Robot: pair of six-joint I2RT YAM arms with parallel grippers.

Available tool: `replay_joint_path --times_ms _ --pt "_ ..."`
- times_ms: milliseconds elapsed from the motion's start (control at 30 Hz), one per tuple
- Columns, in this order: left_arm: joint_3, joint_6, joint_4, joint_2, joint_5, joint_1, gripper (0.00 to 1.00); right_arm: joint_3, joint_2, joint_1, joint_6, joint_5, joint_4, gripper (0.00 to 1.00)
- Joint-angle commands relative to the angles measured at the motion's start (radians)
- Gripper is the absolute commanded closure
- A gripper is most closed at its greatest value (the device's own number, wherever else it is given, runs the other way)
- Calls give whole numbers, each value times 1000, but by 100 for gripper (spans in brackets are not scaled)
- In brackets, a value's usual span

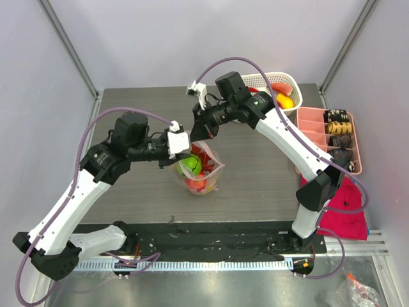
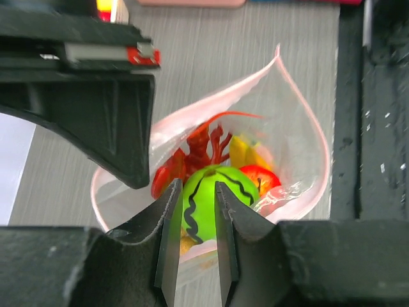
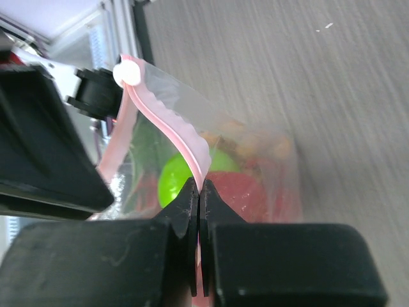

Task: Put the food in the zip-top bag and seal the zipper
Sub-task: Adjust the zipper food storage bag at the center of the board.

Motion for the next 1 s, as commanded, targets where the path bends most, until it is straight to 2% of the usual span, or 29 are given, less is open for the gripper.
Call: replay_joint_path --times_ms 0,167,467,600,700,967 --pt "-16 75 -6 6 -153 -31 72 18 11 -27 114 -97 65 99" --pt "-35 98 26 9 -192 -35 65 29 18 -32 155 -145 75 99" --pt "-27 152 28 34 -210 -37 65 41 40 -32 198 -183 85 99" --pt "25 195 -56 87 -187 -38 64 53 43 -32 218 -195 98 99" --pt "51 201 -93 110 -184 -38 57 53 44 -30 246 -203 107 99" --pt "17 187 -27 91 -252 -40 52 23 31 -30 266 -231 128 99"
